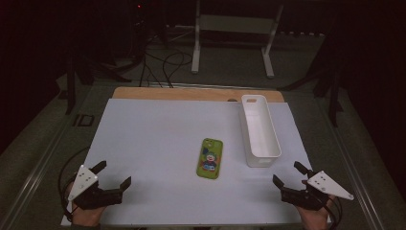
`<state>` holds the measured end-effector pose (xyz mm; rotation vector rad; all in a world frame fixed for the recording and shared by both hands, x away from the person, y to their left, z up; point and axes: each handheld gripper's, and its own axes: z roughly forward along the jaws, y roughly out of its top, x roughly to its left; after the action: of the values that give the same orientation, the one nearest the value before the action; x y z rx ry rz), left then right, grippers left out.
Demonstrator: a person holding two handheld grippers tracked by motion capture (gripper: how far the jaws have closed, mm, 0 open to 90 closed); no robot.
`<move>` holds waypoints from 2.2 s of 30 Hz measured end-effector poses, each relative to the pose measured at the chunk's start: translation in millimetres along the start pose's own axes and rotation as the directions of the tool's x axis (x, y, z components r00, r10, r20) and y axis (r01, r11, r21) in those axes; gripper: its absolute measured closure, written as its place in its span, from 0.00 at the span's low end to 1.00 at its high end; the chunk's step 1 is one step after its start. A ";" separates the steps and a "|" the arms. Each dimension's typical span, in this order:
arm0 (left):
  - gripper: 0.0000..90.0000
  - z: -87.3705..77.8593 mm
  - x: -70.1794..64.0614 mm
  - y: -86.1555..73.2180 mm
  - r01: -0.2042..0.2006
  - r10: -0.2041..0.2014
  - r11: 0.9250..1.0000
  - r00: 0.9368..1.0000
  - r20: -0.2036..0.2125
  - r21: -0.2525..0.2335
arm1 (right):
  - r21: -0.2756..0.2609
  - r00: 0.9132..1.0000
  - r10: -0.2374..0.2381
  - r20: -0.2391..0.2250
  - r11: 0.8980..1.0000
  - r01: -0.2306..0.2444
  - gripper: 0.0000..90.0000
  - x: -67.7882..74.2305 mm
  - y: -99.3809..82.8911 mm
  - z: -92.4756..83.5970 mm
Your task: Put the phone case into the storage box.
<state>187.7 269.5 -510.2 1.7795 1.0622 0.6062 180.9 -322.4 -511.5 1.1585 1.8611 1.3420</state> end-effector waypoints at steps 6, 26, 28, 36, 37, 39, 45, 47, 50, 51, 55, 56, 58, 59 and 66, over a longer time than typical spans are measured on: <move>0.00 1.2 1.4 -0.9 0.008 -0.007 1.000 1.000 -0.007 0.011 | 0.001 1.000 0.001 0.008 1.000 -0.001 0.09 -0.1 0.3 -0.1; 0.00 2.4 -1.1 1.2 0.019 -0.018 0.999 0.999 -0.030 0.039 | 0.011 1.000 0.009 -0.002 1.000 -0.009 0.09 8.0 2.6 3.9; 0.00 2.7 -2.6 2.5 0.017 -0.015 0.999 0.999 -0.034 0.045 | 0.010 1.000 0.007 -0.001 1.000 -0.007 0.09 7.9 2.6 3.8; 0.00 6.3 -8.7 8.5 0.014 -0.011 0.997 0.999 -0.040 0.072 | 0.010 1.000 0.004 0.012 1.000 -0.005 0.09 8.9 3.3 4.1; 0.00 7.1 -9.1 9.2 0.013 -0.010 0.997 0.999 -0.039 0.076 | 0.009 1.000 0.004 0.013 1.000 -0.004 0.09 8.9 3.4 4.1; 0.00 8.8 -10.3 10.4 0.017 -0.013 0.997 0.999 -0.039 0.081 | 0.007 1.000 0.004 0.016 1.000 -0.004 0.09 9.0 3.8 3.9; 0.00 14.0 -15.2 16.2 0.020 -0.016 0.995 0.999 -0.041 0.101 | 0.006 1.000 0.004 0.027 1.000 -0.004 0.09 9.0 4.5 3.7; 0.00 15.6 -16.3 18.5 0.015 -0.010 0.993 0.999 -0.042 0.114 | 0.005 1.000 0.006 0.026 1.000 -0.006 0.09 9.1 4.6 3.9; 0.00 17.5 -17.1 21.2 0.015 -0.010 0.992 0.999 -0.040 0.124 | 0.006 1.000 0.008 0.023 1.000 -0.008 0.09 9.6 4.5 4.6; 0.00 18.0 -17.3 21.8 0.014 -0.009 0.992 0.999 -0.040 0.125 | 0.006 1.000 0.009 0.021 1.000 -0.009 0.09 9.8 4.6 4.8; 0.00 19.5 -18.3 26.3 0.012 -0.007 0.991 0.999 -0.042 0.133 | 0.007 1.000 0.008 0.017 1.000 -0.008 0.09 10.1 4.5 5.7; 0.00 19.7 -18.8 27.5 0.013 -0.007 0.991 0.999 -0.040 0.133 | 0.007 1.000 0.010 0.016 1.000 -0.010 0.09 10.1 4.4 5.8; 0.00 20.6 -20.0 30.0 0.006 0.000 0.991 0.999 -0.041 0.133 | 0.010 1.000 0.011 0.015 1.000 -0.012 0.09 10.1 4.1 6.2; 0.00 21.0 -20.2 30.4 0.005 0.000 0.991 0.999 -0.039 0.132 | 0.010 1.000 0.011 0.014 1.000 -0.011 0.09 10.0 3.8 6.7; 0.00 28.5 -25.9 35.1 -0.001 0.005 0.990 1.000 -0.025 0.142 | 0.010 1.000 0.009 0.002 1.000 -0.009 0.09 11.3 3.3 8.5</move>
<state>210.5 227.4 -489.6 1.9008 1.1444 0.5688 183.6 -308.2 -510.9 1.1745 1.8647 1.3377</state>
